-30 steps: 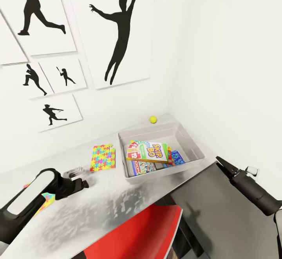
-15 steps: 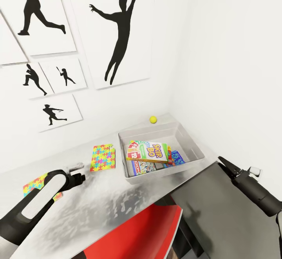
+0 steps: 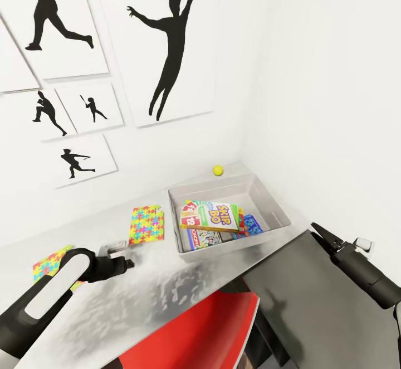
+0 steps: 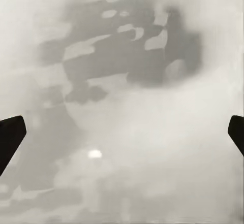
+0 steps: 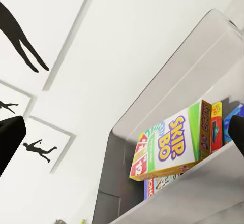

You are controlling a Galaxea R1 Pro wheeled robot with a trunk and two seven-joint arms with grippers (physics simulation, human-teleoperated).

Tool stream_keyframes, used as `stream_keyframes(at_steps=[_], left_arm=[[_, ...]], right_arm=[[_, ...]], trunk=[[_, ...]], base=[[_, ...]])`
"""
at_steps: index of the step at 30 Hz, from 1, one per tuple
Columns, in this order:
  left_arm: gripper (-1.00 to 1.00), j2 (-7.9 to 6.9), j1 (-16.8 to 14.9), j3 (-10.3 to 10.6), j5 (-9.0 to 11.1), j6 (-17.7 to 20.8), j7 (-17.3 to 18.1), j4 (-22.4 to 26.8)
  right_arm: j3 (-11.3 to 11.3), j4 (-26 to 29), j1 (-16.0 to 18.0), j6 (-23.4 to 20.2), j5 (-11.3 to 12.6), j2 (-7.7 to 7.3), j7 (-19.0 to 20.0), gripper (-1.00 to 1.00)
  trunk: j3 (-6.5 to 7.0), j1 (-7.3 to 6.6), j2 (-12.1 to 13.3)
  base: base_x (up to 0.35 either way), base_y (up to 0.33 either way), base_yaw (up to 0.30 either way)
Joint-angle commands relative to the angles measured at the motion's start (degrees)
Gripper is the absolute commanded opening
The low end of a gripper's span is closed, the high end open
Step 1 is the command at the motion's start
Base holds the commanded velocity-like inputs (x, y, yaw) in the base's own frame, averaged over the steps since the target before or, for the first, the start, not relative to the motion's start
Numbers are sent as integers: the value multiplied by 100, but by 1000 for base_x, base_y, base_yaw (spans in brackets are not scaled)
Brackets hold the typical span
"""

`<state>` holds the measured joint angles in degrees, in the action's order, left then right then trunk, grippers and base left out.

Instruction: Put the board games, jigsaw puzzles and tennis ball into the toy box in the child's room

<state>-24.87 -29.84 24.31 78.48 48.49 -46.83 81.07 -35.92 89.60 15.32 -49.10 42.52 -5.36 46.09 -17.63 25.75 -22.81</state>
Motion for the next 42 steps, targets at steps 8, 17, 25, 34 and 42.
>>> stream_keyframes(at_steps=[8,17,25,34,42], left_arm=[[100,-357,354,-880,97,284,1883,8],[100,-504,406,-1574,25,692,2772,-38],[100,-518,423,-1801,19,741,2836,-47],[100,-518,441,-1815,23,749,2838,-47],[100,-518,444,-1840,61,972,2832,-45]], right_arm=[[-4,4,6,-29,-4,4,12,100],[5,14,6,-31,-1,36,13,100],[5,51,6,-46,10,52,2,100],[6,57,4,-45,10,68,14,100],[6,66,-2,-35,6,70,271,100]], trunk=[[-10,3,-11],[-10,3,-11],[-10,3,-11],[-10,3,-11],[25,3,-11]], base=[[-72,0,0],[-27,0,0],[-1,0,0],[-54,35,0],[-22,17,0]])
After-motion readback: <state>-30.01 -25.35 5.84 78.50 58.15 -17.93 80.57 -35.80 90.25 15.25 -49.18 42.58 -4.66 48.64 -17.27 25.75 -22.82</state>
